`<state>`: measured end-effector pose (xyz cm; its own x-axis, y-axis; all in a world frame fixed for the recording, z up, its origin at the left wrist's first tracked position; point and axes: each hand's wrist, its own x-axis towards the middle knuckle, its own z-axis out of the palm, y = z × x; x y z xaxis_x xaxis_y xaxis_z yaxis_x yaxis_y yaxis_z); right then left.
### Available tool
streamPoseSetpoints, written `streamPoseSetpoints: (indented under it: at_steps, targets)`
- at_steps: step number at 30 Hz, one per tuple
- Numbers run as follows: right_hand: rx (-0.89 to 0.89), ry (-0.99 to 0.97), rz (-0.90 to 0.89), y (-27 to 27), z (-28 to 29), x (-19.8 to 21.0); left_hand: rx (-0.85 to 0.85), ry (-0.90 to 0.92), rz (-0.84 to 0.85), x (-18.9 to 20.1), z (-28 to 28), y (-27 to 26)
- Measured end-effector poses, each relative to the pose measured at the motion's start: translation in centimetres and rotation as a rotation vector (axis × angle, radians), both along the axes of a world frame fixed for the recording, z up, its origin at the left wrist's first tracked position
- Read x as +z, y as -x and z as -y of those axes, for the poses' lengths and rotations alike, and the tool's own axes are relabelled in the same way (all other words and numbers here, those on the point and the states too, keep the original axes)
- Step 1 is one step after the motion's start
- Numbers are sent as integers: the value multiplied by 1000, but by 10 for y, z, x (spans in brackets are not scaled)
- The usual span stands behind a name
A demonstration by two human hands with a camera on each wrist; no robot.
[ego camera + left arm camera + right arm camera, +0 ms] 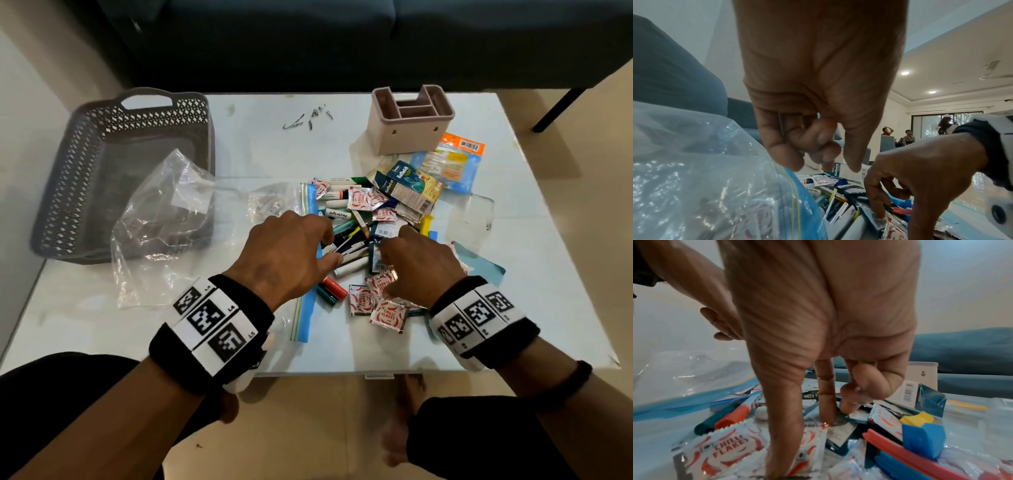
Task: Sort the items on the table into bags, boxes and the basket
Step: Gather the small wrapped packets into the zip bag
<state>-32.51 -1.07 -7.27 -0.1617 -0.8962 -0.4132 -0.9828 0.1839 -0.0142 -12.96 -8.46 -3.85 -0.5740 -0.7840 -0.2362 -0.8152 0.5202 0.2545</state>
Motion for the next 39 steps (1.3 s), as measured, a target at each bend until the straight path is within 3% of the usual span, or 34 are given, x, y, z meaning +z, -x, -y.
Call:
streamPoseSetpoints:
  at_steps: [6,10,15,17,19,21,26,30,34,39]
  targets:
    - [-15,26,36,-2,7,-6,-16,10,-14,1,0,1]
    - [-99,34,361,10,13,7,-32,-8,-83,-1,0,2]
    - [-215,89,824,12,17,36,-76,-97,-332,-2,-6,10]
    - [-255,99,899,12,18,40,-45,-131,-387,-2,-7,12]
    - [-228,127,838,14,18,37,-17,-104,-384,-1,-5,12]
    - [-136,106,643,16,14,31,2,-40,-329,0,-1,10]
    - [56,-189,175,-2,-8,11,75,44,-240,2,6,1]
    - [186,-105,-28,-23,-16,4,117,54,-251,2,11,-1]
    - [146,-161,49,-26,-12,1,173,13,-330,0,16,-4]
    - [-41,-174,587,5,5,21,234,-24,-328,0,20,-5]
